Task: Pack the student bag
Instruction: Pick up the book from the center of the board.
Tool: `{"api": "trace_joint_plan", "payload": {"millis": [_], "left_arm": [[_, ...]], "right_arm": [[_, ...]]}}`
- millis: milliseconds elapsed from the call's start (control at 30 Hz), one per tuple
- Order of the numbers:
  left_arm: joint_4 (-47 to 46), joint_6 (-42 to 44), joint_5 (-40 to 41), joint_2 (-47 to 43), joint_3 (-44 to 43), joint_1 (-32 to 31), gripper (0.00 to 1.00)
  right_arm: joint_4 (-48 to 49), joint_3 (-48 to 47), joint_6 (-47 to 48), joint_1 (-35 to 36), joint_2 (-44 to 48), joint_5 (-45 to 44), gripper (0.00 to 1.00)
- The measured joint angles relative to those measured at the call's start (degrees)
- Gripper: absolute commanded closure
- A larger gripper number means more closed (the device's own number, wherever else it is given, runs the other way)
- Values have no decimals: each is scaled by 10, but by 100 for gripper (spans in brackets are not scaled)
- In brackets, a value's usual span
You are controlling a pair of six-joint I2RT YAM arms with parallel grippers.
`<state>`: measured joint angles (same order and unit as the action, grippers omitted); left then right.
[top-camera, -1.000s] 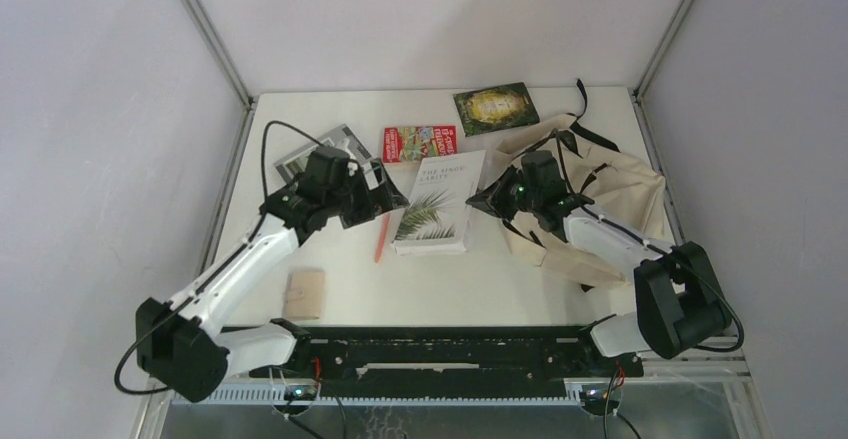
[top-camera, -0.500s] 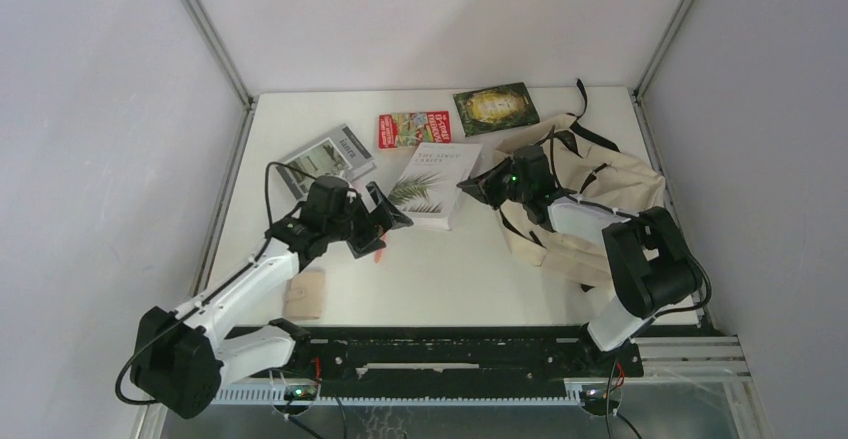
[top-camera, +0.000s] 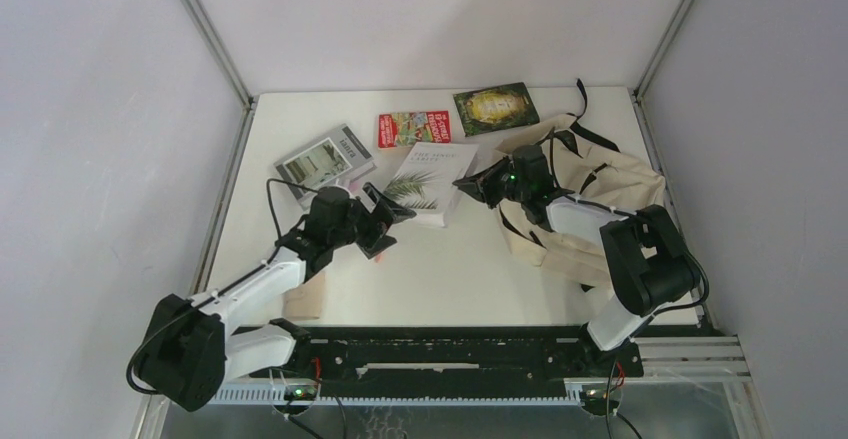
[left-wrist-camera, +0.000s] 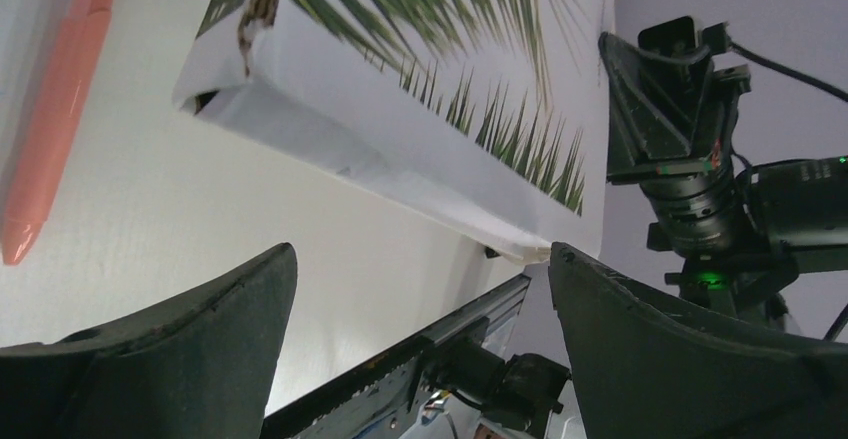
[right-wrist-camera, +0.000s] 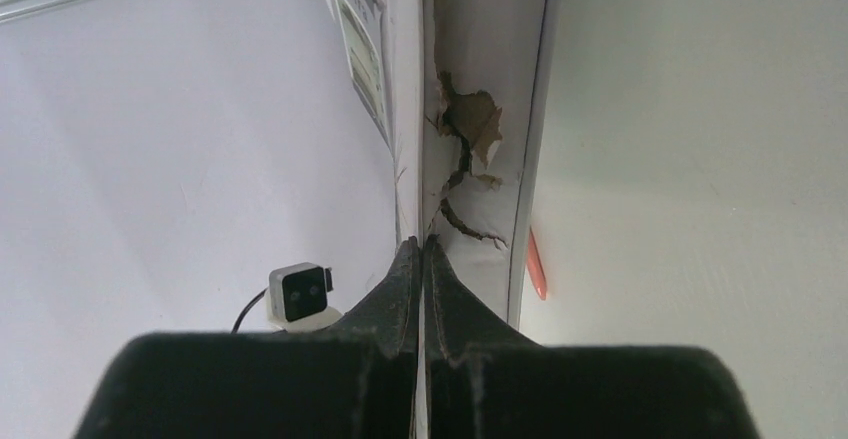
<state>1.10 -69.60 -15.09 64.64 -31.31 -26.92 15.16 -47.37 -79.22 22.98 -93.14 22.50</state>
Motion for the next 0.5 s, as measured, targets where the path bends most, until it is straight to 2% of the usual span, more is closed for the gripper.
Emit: {"api": "trace_joint_plan", "payload": {"millis": [500], "left_arm": [[-64,-41,30,49,-1,4,2]], "right_arm": [[32,-1,-26,14,-10,26,100]]}}
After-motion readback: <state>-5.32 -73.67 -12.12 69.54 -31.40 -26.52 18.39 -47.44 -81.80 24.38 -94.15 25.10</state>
